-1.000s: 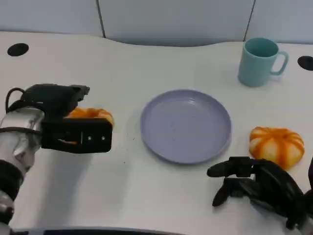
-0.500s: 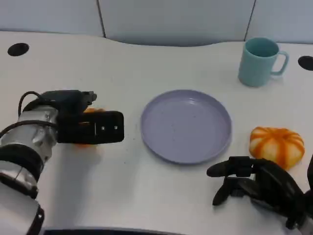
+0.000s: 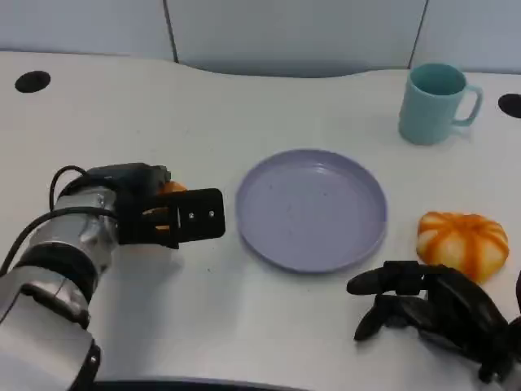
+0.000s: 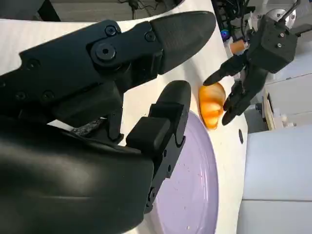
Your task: Grasp the bread from the table and place it into the plate.
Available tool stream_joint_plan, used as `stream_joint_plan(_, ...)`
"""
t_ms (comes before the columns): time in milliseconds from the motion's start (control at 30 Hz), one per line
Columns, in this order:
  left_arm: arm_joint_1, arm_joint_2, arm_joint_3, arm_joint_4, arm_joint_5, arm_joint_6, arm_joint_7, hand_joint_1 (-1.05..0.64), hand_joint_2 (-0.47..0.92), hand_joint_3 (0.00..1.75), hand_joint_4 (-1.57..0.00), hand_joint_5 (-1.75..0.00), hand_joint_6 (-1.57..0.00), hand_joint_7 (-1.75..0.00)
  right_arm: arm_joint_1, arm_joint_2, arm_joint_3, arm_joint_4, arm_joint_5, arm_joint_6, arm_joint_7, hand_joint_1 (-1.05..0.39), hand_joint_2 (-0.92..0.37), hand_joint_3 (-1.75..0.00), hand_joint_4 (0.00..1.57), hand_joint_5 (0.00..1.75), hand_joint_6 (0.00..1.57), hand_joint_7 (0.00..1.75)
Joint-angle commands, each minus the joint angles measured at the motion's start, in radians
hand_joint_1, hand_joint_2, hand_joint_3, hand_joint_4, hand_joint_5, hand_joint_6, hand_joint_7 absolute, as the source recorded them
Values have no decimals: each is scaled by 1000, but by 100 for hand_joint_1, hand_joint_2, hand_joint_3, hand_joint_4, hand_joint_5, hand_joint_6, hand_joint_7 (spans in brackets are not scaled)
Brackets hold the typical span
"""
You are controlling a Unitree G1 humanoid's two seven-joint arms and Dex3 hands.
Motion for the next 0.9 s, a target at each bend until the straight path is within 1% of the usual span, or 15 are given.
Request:
stream_joint_plan(33, 2, -15, -31, 24, 8, 32, 17, -79, 87, 0, -18, -8, -25, -1, 56, -17, 8, -6, -12, 10, -9, -46, -92, -9, 74, 98, 91, 34)
stream_joint_plan(167, 9, -24, -45, 33, 6, 50, 17, -79, 87, 0, -16, -8, -25, -1, 70, -16, 1, -21, 13, 42, 20, -45, -92, -8, 73, 97, 90, 33)
stream_joint_plan(333, 21, -29, -103, 43, 49, 66, 46, -76, 86, 0, -16, -8, -25, -1, 82, -20, -1, -26, 22, 14, 47, -45, -92, -10, 73, 99, 89, 33)
stream_joint_plan(433, 28, -29, -119, 47, 54, 72, 43, -67, 77, 0, -13, -6, -22, 0, 83, -11, -18, -27, 58, 42, 77, -44, -92, -10, 72, 100, 89, 33)
stream_joint_plan(500, 37, -28, -125, 47, 56, 72, 60, -63, 74, 0, -13, -6, -21, 0, 83, -10, -20, -31, 67, 59, 78, -44, -92, -8, 73, 101, 90, 34)
stream_joint_plan(600, 57, -22, -124, 46, 55, 58, 117, -62, 74, 0, -23, -12, -28, -4, 85, -14, -15, -40, 67, 67, 73, -44, -92, -8, 73, 101, 90, 34)
stream_joint_plan(667, 64, -20, -120, 47, 50, 55, 140, -58, 73, 0, -31, -17, -38, -8, 85, -14, -17, -36, 70, 66, 77, -43, -92, -8, 72, 102, 89, 34)
stream_joint_plan(700, 69, -18, -119, 47, 49, 49, 158, -56, 73, 0, -31, -29, -43, -9, 86, -14, -17, -40, 70, 64, 76, -44, -92, -8, 72, 103, 89, 34)
stream_joint_plan(733, 74, -14, -127, 46, 57, 42, 178, -53, 73, 0, -29, -55, -52, -17, 88, -14, -16, -43, 68, 58, 74, -45, -92, -8, 72, 103, 89, 34)
stream_joint_plan(767, 77, -11, -135, 47, 65, 39, 190, -52, 74, 0, -27, -89, -51, -39, 90, -15, -15, -47, 66, 55, 72, -44, -92, -8, 72, 103, 89, 34)
stream_joint_plan(800, 78, -9, -141, 48, 70, 37, 195, -52, 75, 0, -26, -104, -44, -62, 93, -14, -15, -52, 68, 49, 73, -44, -92, -8, 71, 103, 89, 34)
stream_joint_plan(833, 78, -7, -145, 49, 73, 37, 196, -52, 77, 1, -30, -116, -39, -78, 95, -13, -16, -55, 69, 46, 75, -44, -92, -8, 71, 103, 89, 34)
stream_joint_plan(867, 77, -6, -148, 51, 75, 35, 192, -52, 78, 1, -31, -119, -37, -82, 97, -13, -16, -59, 71, 44, 77, -44, -92, -9, 71, 103, 89, 34)
stream_joint_plan(900, 76, -3, -150, 51, 74, 31, 192, -50, 79, 1, -38, -121, -43, -68, 98, -15, -14, -61, 69, 41, 78, -44, -92, -9, 71, 103, 88, 34)
